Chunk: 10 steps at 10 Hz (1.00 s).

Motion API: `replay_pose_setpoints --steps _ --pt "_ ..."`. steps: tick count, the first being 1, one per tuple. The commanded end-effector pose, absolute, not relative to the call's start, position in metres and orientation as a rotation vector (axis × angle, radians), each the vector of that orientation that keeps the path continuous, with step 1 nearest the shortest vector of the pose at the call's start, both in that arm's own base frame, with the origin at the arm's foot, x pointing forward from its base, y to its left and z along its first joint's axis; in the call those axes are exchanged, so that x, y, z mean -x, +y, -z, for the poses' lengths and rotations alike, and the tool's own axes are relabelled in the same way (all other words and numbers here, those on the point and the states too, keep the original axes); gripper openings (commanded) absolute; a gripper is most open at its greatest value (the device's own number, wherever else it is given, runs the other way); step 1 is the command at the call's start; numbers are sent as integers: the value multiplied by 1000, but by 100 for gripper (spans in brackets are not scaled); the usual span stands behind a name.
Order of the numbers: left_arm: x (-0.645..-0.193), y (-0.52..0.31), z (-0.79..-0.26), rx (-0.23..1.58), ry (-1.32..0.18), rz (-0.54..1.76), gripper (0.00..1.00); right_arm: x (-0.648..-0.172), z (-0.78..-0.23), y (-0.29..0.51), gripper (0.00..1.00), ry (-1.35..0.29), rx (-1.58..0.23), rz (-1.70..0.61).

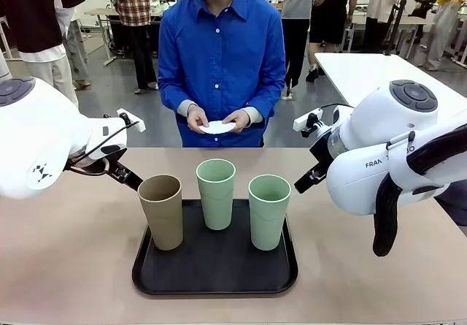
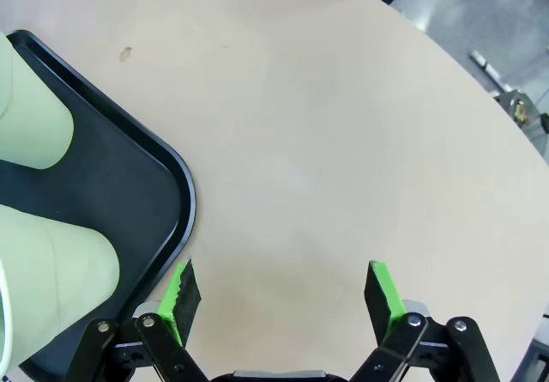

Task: Place coasters on the table and set cups on them.
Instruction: Pick up one Reusable plastic cup and place it on a coaster set by the human.

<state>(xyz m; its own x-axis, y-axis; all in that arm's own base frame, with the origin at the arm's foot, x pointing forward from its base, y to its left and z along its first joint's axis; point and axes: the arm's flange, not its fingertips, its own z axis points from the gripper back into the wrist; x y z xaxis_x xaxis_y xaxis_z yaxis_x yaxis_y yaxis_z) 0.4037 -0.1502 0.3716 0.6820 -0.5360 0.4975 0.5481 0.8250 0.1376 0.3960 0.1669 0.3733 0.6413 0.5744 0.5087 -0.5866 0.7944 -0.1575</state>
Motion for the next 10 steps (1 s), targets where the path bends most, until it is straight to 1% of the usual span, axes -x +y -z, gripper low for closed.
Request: replay_pose_setpoints --steps 1,6,7,8,10 --pt "-404 -150 -372 23 -551 608 100 -396 -373 167 100 -572 -23 -662" --pt "-404 -150 -372 23 -551 608 100 -396 -373 167 100 -572 -23 -662" --pt "-404 -150 -372 23 -551 608 100 -390 -381 167 100 -520 -41 -654" --pt "-394 -138 -392 10 -567 633 100 -378 -396 161 100 -483 -11 -676" --pt "-367 -116 -429 40 -540 648 100 -343 -432 150 100 -429 15 -658"
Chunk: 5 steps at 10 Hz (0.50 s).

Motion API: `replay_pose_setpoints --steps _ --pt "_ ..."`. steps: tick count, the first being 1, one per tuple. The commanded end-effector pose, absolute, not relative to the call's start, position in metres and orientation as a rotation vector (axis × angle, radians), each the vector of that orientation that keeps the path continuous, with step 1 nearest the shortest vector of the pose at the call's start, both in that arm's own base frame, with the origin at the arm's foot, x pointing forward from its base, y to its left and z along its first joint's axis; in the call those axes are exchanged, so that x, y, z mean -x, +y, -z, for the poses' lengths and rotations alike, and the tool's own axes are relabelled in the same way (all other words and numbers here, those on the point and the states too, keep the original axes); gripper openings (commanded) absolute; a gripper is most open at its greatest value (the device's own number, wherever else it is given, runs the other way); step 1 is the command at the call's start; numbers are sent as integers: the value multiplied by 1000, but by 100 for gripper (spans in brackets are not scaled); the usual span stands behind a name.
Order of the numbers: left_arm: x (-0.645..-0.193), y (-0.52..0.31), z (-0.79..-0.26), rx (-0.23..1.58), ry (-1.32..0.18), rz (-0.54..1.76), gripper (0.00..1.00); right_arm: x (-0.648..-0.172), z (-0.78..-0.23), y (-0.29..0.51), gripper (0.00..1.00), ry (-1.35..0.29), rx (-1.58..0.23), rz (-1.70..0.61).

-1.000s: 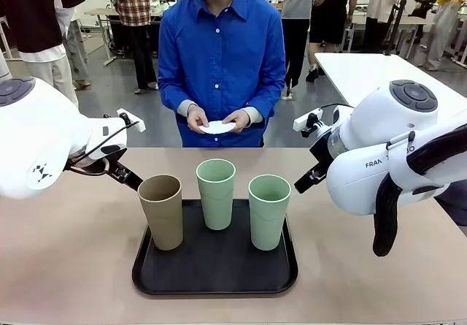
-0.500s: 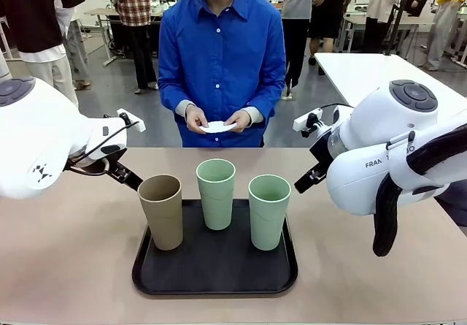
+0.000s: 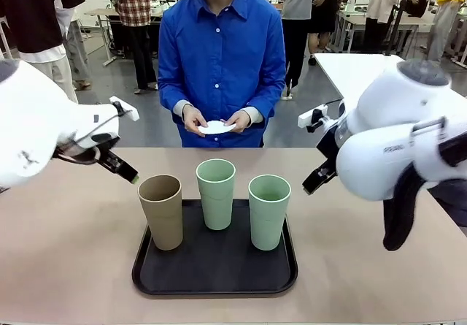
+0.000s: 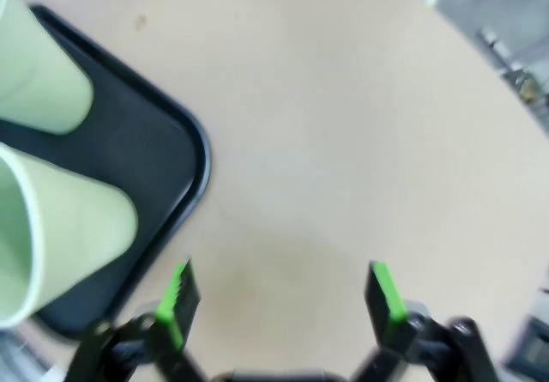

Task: Place coasters on the table and set cups on them.
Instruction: Pick up one Reusable plastic cup and place it on a coaster set by the human.

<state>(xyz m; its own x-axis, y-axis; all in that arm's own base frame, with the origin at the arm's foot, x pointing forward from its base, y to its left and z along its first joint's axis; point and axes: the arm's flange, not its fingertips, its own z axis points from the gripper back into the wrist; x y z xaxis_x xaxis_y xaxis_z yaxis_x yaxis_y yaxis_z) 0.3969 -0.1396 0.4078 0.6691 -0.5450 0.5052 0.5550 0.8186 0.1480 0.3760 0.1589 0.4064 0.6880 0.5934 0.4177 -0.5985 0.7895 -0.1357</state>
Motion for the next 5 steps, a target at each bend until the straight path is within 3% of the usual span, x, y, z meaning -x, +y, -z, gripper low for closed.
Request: replay_pose_setpoints --steps 1,5 --pt "-350 -111 -440 24 -518 654 100 -322 -446 145 100 -409 47 -654" --pt "-274 -103 -473 90 -298 609 100 -226 -466 128 100 -327 85 -628"
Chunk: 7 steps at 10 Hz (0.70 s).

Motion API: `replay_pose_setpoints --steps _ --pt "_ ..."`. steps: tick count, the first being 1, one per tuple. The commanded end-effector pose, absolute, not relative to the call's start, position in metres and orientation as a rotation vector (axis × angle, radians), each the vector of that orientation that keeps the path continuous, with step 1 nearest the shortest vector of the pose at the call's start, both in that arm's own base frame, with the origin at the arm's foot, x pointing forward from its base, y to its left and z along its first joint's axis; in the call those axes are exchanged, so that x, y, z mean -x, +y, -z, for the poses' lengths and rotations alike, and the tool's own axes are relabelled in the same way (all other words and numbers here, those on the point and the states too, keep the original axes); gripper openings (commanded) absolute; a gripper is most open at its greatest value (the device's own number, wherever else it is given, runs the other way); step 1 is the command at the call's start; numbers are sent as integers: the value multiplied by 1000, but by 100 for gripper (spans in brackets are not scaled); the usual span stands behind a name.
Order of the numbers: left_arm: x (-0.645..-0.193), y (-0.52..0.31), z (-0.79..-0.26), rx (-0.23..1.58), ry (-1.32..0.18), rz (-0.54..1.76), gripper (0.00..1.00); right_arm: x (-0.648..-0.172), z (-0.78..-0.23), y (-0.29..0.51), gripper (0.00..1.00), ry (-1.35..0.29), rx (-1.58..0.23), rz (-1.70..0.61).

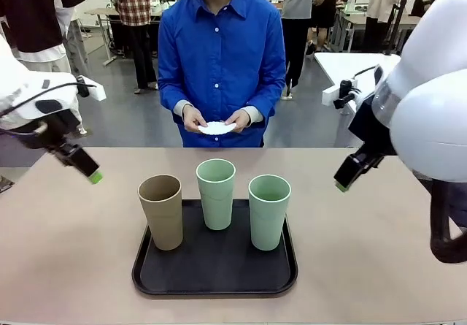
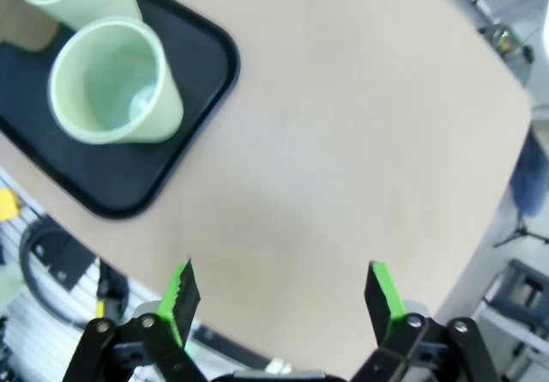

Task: Place coasters on the table and set cups on them.
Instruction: Pick up one Reusable plastic cup and place it on a coaster set by the human.

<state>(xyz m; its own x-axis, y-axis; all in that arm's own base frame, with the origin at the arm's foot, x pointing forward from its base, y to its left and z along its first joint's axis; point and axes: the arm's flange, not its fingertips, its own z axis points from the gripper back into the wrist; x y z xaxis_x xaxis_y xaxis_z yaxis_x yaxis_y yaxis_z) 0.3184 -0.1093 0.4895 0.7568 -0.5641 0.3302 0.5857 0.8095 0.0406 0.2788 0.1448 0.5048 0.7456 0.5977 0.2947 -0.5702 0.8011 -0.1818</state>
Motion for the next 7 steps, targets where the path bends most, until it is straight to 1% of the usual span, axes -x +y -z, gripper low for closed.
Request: replay_pose_setpoints --steps 1,2,3,6,7 --pt "-260 -102 -470 111 -292 593 100 -216 -457 121 100 -304 56 -619" --pt "-252 -101 -467 105 -293 564 100 -215 -451 117 100 -339 5 -606" --pt "-301 -108 -497 87 -298 628 100 -262 -512 142 100 -323 85 -638" --pt "-301 -108 -497 87 -298 628 100 -262 -512 142 100 -323 85 -638" --pt "-294 -109 -501 99 -286 622 100 -255 -515 141 100 -316 72 -636"
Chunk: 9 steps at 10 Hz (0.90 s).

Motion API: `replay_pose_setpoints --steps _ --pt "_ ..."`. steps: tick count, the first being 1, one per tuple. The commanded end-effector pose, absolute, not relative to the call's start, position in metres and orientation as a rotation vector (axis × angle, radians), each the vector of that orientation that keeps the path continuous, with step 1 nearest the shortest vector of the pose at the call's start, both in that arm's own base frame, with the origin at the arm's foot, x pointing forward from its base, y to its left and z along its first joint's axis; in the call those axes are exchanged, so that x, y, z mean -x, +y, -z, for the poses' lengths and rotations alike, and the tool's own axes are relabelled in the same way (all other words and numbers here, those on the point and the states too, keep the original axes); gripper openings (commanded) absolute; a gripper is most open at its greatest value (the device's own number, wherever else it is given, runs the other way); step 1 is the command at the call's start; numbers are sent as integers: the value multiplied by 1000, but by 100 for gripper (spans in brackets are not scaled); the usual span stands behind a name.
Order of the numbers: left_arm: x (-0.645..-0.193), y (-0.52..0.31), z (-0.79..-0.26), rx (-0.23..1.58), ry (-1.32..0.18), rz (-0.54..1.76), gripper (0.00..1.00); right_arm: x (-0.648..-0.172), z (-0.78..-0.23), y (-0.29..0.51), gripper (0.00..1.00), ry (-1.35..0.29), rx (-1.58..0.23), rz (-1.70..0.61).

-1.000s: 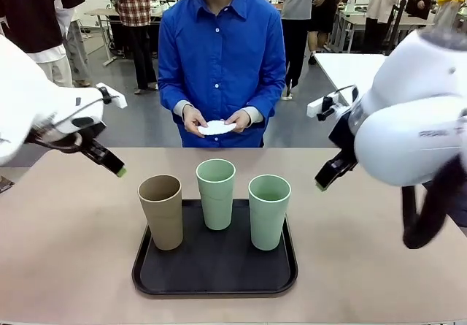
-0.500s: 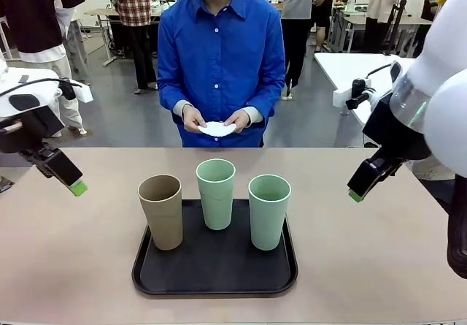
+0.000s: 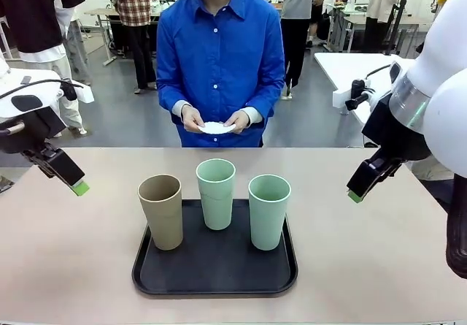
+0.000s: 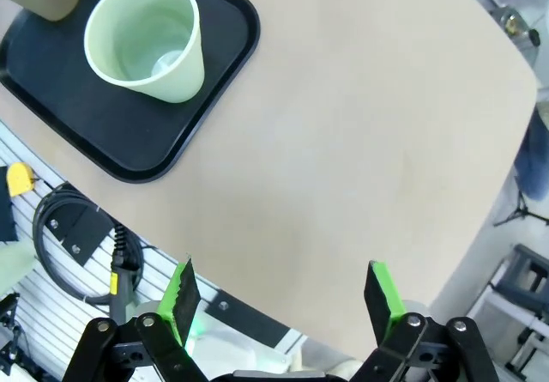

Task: Place coasters on the table and set cups on them.
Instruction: Pick up one Reusable plastic cup and place it on a coaster set by the human.

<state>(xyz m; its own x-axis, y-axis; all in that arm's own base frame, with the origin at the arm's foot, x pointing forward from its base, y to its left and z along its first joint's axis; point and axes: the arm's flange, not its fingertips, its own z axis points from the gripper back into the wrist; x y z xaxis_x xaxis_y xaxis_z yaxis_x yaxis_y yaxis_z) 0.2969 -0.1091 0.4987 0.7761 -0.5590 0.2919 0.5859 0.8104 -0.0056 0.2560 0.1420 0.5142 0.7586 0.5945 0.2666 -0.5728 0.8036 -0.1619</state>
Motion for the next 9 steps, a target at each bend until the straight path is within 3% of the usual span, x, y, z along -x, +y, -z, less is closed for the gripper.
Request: replay_pose_setpoints --steps 1,3,4,6,9 --pt "-303 -94 -503 315 -276 580 100 -262 -514 124 100 -280 -235 -535" --pt "-317 -46 -508 624 -336 425 100 -274 -516 63 100 -269 -714 -252" --pt "-324 -25 -501 738 -341 350 100 -279 -509 31 100 -239 -856 -122" --pt "-335 16 -479 940 -267 215 100 -279 -485 -28 100 -204 -1069 76" --pt "-345 72 -459 1052 -164 77 100 -279 -468 -93 100 -188 -1229 225"
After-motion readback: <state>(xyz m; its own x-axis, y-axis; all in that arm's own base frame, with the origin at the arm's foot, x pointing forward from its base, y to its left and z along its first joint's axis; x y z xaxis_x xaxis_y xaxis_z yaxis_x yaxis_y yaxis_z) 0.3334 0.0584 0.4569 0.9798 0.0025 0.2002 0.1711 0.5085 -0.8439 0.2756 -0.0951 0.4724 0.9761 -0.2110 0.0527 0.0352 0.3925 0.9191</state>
